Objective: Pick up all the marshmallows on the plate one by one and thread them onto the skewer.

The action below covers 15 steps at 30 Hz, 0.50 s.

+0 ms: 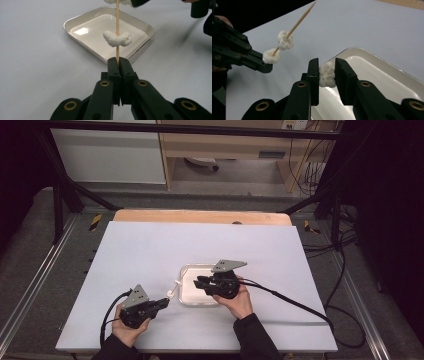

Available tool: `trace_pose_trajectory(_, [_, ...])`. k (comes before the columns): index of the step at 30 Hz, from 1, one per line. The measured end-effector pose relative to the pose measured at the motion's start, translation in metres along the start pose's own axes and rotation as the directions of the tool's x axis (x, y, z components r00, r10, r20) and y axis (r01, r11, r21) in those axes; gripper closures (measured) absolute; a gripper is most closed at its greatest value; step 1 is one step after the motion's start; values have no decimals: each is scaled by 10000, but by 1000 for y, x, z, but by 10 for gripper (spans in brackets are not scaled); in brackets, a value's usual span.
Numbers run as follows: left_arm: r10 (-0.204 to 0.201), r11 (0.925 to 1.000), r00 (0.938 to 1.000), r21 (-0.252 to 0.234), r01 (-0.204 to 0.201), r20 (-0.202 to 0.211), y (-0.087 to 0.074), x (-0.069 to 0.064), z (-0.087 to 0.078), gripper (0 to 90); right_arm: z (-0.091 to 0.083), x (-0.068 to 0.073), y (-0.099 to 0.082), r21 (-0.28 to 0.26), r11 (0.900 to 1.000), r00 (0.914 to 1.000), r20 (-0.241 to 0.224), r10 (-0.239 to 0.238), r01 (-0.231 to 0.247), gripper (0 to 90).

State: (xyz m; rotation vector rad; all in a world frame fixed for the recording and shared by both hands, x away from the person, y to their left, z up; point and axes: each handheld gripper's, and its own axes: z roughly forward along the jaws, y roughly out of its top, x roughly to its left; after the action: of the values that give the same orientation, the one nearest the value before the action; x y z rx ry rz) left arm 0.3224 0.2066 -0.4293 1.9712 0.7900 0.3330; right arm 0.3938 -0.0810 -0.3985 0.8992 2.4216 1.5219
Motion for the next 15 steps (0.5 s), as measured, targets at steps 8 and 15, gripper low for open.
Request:
trace_pose_trajectory(8, [95, 9999, 9999, 54, -96, 115, 0, -3, 2, 890, -24, -8, 5, -722, 9958, 9979, -372, 533, -559, 753])
trace_pose_trajectory(15, [152, 9999, 9997, 63, -154, 190, 0, -4, 3, 890, -32, -9, 12, -1298, 9863, 9911, -985, 898, -1023, 754])
